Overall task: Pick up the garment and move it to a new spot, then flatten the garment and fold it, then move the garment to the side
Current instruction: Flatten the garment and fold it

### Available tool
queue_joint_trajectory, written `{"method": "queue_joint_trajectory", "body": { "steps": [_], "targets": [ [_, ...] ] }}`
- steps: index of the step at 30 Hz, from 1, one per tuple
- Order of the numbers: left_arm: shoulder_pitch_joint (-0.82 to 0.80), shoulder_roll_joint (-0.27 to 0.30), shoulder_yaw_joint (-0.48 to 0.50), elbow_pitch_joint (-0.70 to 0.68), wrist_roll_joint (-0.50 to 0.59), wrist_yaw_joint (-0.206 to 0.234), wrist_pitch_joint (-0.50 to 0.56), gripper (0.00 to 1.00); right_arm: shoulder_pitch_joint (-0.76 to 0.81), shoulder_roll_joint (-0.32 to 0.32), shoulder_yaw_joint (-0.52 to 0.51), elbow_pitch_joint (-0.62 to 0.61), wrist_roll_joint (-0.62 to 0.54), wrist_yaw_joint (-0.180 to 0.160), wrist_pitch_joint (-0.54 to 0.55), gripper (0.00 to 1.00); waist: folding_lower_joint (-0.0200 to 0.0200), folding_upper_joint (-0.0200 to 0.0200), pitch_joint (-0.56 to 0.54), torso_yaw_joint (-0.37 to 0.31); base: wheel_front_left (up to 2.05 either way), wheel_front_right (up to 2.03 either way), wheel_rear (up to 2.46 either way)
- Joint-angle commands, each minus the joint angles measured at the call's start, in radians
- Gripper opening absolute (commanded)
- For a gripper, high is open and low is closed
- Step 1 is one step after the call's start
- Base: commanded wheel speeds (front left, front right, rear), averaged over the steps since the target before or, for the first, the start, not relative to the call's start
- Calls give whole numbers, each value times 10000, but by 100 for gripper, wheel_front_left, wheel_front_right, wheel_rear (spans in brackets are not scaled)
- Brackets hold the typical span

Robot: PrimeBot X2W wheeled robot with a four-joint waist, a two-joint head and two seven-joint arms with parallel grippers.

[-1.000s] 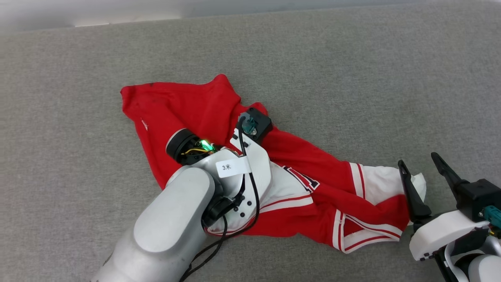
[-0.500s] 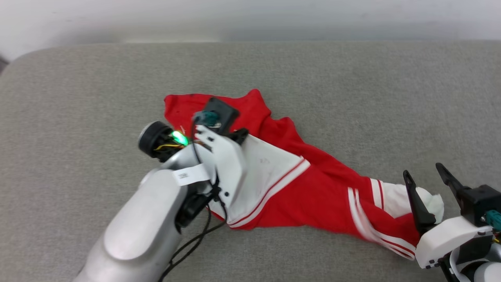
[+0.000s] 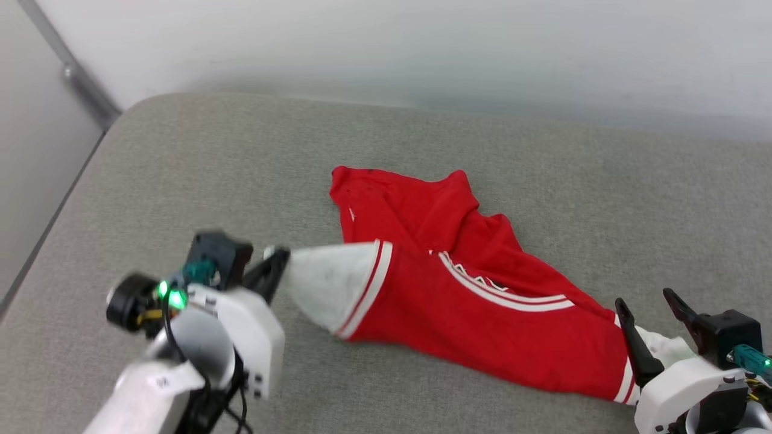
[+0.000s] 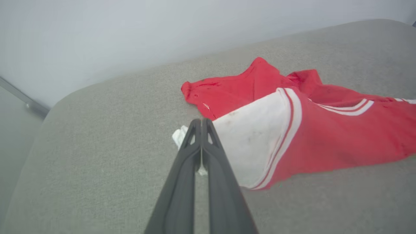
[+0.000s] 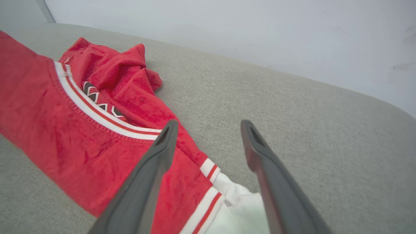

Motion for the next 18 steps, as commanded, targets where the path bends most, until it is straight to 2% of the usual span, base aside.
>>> {"method": "queue_joint_trajectory", "body": {
  "steps": [1, 7, 10, 13, 18],
  "targets": [
    [534, 104, -10, -146, -176, 24, 62, 0, 110, 47, -5, 37, -4, -3, 24, 100, 0, 0, -112, 142, 0, 0, 0],
    [2174, 446, -579, -171, -507, -252, 390, 0, 142, 57, 35, 146, 45, -3, 92, 100, 0, 0, -160, 215, 0, 0, 0],
    [2742, 486, -1139, 122, -622, -585, 671, 0, 173, 25, 0, 251, 31, -3, 128, 100, 0, 0, -201, 250, 0, 0, 0],
    [2979, 558, -1625, 693, -682, -905, 1019, 0, 184, 19, 32, 359, 10, -3, 146, 100, 0, 0, -296, 226, 0, 0, 0],
    [2787, 568, -1918, 1673, -609, -1137, 991, 0, 216, 53, 87, 492, 33, -3, 183, 100, 0, 0, -445, 127, 0, 0, 0]
  ]
}}
